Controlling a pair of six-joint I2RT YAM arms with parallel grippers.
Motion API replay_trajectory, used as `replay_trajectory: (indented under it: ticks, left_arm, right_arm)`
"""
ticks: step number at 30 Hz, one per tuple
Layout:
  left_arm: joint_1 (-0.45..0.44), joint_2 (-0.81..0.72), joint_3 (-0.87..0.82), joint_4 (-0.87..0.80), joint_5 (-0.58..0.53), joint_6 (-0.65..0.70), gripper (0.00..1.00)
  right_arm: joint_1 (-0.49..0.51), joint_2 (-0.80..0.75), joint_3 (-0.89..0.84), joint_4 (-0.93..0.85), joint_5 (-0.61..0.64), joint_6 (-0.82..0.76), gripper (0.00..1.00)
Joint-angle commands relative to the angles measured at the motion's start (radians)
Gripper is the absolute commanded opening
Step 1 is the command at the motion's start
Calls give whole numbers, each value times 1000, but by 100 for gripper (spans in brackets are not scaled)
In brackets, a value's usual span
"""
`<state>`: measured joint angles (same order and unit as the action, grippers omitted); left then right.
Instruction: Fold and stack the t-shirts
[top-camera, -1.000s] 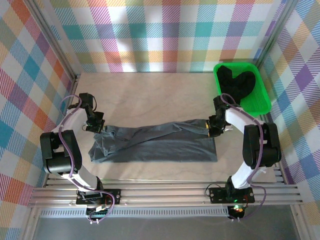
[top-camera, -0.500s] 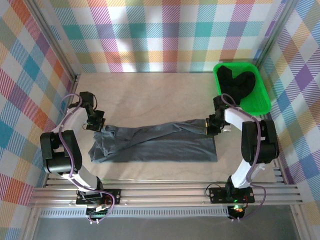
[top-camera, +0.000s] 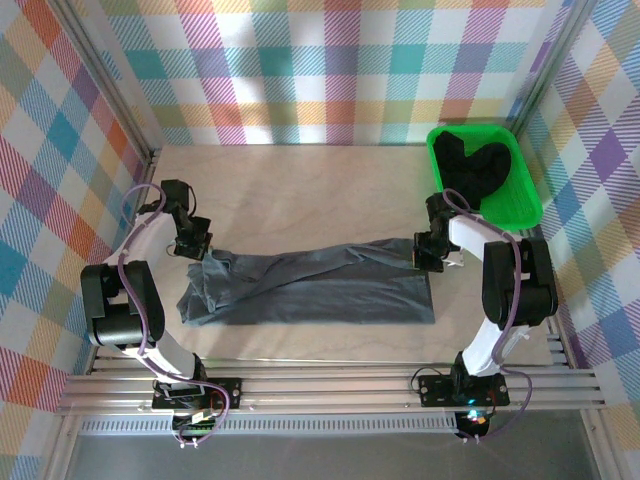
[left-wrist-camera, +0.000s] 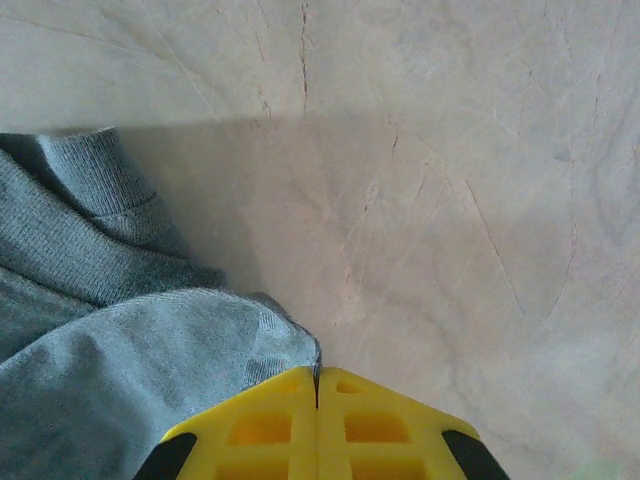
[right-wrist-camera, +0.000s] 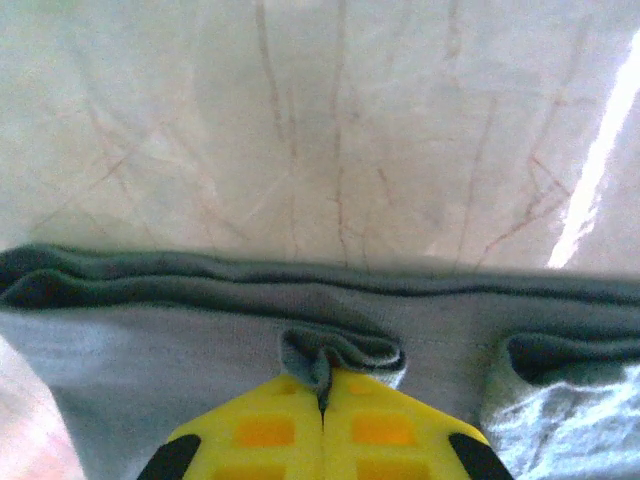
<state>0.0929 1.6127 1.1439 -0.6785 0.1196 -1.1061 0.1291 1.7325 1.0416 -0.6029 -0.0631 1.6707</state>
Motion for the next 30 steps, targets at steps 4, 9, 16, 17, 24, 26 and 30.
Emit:
replay_trajectory:
  ticks: [4, 9, 16, 17, 24, 26, 30]
  left_arm:
    - [-8, -17, 37, -29, -2, 19, 0]
    - [-8, 10, 118, -25, 25, 28, 0]
    - [-9, 233, 492, 27, 112, 64, 0]
    - [-9, 275, 559, 32, 124, 69, 0]
    - [-10, 615, 1115, 19, 211, 85, 0]
    - [-12, 679, 1227, 25, 237, 88, 0]
    - [-18, 736, 1308, 20, 292, 106, 0]
  right_arm:
    - [-7, -78, 51, -68, 73, -84, 0]
    - [-3, -107, 159, -85, 80, -238, 0]
    - [-12, -14, 341, -15, 75, -448, 0]
    - [-15, 11, 372, -4, 68, -472, 0]
    - [-54, 213, 580, 55, -24, -546, 0]
    - [-62, 253, 618, 71, -58, -548, 0]
    - [-63, 303, 660, 58, -113, -552, 0]
